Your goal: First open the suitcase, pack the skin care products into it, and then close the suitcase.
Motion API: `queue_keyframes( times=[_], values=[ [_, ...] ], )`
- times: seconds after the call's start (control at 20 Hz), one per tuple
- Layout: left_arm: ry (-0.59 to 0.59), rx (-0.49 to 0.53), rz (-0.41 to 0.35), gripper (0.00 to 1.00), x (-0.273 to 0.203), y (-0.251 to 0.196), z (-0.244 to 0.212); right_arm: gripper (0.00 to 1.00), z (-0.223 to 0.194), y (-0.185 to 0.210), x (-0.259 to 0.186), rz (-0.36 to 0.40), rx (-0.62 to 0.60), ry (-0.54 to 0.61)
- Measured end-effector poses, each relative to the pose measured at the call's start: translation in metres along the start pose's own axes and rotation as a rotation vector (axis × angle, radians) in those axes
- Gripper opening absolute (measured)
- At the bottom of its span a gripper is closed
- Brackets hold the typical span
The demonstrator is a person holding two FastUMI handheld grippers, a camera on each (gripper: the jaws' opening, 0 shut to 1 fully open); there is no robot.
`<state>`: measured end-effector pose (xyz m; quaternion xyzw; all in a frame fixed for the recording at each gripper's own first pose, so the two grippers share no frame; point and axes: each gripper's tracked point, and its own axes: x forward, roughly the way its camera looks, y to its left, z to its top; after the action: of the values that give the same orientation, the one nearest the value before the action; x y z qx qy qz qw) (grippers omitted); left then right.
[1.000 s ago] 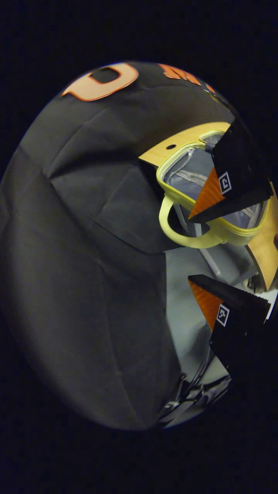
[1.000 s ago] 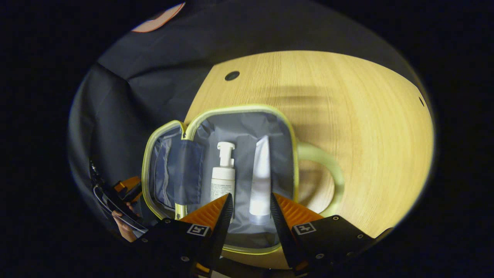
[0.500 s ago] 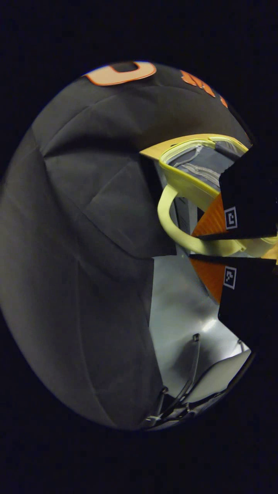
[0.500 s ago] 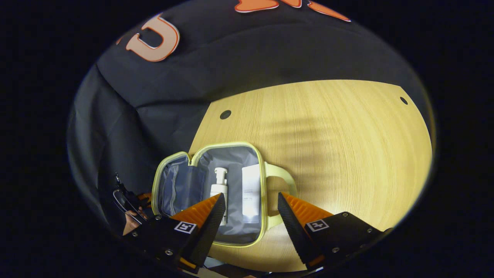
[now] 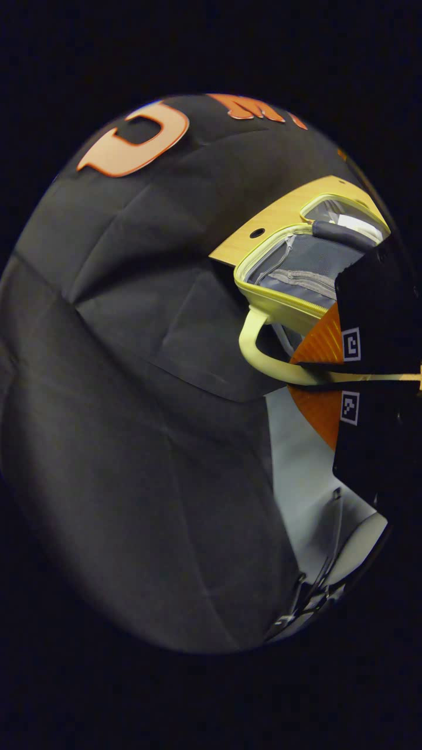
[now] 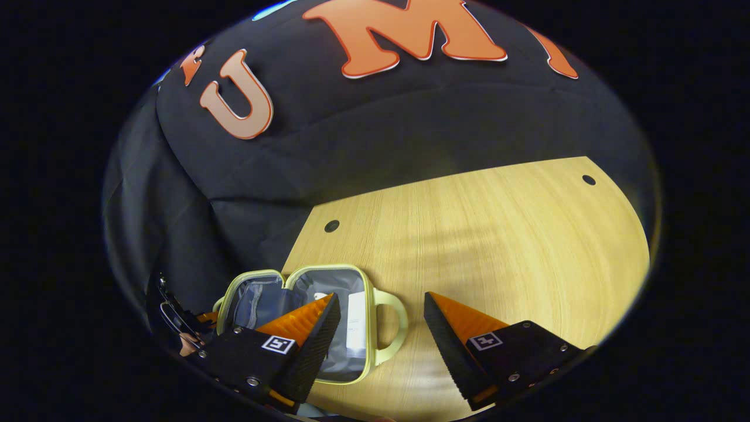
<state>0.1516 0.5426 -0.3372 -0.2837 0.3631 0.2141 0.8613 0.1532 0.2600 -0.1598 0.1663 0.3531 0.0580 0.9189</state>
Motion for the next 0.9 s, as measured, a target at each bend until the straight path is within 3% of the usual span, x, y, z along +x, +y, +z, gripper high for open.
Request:
queue_keyframes(
  times=[0.15, 0.5, 0.9],
  values=[
    [-0.078, 0.101, -0.006, 0.04, -0.020, -0.023, 0.017, 0.93, 0.015, -0.022, -0.015, -0.016, -0.015, -0.069],
    [-0.239, 0.218, -0.063, 0.04, -0.097, -0.076, 0.067, 0.93, 0.047, -0.065, -0.049, -0.027, -0.053, -0.181],
    [-0.330, 0.263, -0.261, 0.03, -0.164, -0.215, 0.055, 0.93, 0.066, -0.096, -0.078, -0.014, -0.084, -0.253]
  ],
)
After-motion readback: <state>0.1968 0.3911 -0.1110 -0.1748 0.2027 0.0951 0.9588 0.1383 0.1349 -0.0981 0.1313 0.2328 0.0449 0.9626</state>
